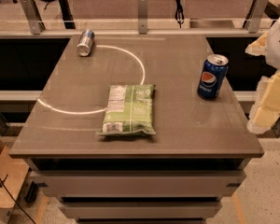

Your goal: Pick pepsi can

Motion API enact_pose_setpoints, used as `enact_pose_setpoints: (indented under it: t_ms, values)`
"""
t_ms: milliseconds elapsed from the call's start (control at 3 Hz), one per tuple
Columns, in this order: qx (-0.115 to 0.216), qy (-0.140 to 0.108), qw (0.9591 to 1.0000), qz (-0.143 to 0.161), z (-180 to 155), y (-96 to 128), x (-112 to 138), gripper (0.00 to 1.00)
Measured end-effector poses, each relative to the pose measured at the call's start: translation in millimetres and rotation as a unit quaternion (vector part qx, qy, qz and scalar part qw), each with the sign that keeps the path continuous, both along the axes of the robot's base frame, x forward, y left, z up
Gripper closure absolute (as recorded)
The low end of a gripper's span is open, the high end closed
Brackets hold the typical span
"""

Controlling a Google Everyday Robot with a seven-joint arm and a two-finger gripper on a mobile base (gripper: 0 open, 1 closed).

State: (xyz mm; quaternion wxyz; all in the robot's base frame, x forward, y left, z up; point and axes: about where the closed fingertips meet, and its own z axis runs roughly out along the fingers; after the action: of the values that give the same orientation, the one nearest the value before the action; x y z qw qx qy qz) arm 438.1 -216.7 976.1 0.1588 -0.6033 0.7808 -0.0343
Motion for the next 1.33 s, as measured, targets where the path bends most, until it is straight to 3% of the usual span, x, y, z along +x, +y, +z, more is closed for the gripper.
enact_pose_setpoints:
  t_ms: [333,667,1000,1333]
  values:
    - [0.0,0.0,1.0,0.0,0.0,0.0,0.0,0.0]
    - [0.035,-0.012,0.9992,0.015,5.1,-3.9,7.8,0.0]
    - [0.109,-0.037,0.9926,0.04,13.3,-10.2,32.3,0.0]
    - [0.108,-0.038,0.9926,0.039,13.2,-10.3,32.3,0.0]
